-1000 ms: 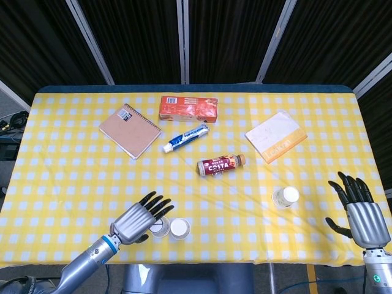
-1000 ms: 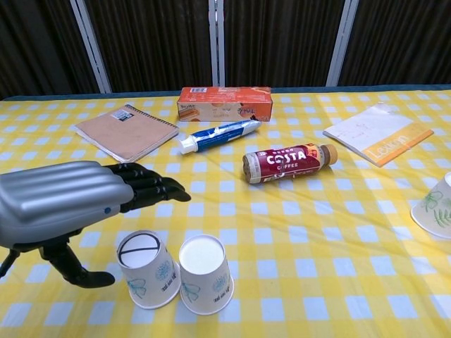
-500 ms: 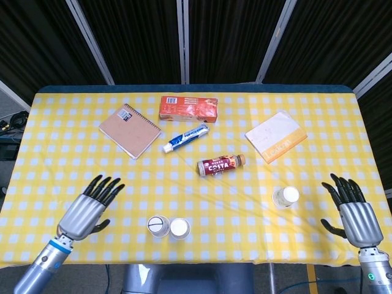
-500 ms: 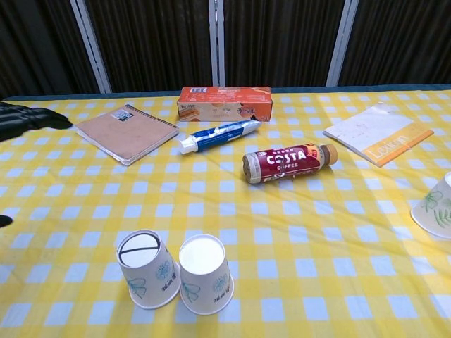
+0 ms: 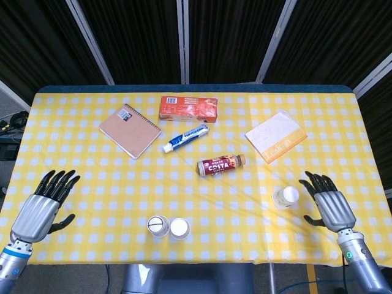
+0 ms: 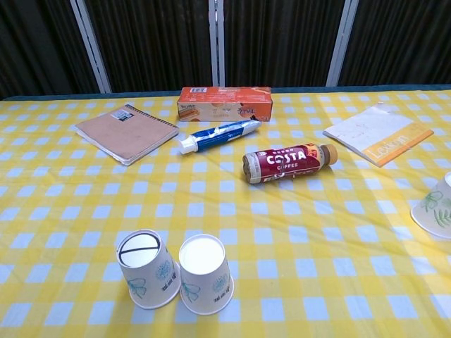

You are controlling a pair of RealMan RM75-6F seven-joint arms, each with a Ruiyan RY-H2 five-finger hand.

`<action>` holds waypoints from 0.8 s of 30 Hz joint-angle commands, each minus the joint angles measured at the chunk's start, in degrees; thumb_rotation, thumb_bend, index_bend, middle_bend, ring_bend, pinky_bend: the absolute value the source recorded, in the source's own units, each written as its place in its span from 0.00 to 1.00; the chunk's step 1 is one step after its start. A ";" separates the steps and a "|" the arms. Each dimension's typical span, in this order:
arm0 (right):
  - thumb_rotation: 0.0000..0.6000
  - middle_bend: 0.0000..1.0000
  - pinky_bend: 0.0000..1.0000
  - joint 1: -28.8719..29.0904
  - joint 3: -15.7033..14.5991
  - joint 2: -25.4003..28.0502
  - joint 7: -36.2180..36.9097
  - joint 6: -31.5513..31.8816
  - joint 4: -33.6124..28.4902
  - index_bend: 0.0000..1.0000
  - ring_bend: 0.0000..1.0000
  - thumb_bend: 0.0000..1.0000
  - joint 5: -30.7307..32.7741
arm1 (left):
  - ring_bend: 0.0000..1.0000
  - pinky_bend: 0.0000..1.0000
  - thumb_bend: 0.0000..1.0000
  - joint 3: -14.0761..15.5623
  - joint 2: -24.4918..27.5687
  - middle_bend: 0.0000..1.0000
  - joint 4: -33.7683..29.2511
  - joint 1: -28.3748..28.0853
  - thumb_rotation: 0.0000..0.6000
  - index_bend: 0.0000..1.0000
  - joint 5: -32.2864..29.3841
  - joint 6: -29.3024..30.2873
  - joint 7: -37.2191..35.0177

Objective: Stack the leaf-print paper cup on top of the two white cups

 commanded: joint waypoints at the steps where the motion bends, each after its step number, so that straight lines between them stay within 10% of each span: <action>1: 1.00 0.00 0.02 3.39 2.34 -1.30 -4.31 -4.39 -0.68 0.17 0.00 0.09 5.77 | 0.00 0.00 0.24 -0.41 0.25 0.00 0.12 0.36 1.00 0.00 0.38 0.03 -0.60; 24: 1.00 0.07 0.11 7.10 2.62 -6.31 -8.83 -7.41 4.67 0.45 0.00 0.21 13.83 | 0.00 0.00 0.24 -2.84 0.82 0.00 0.08 1.51 1.00 0.00 1.00 -2.61 -1.52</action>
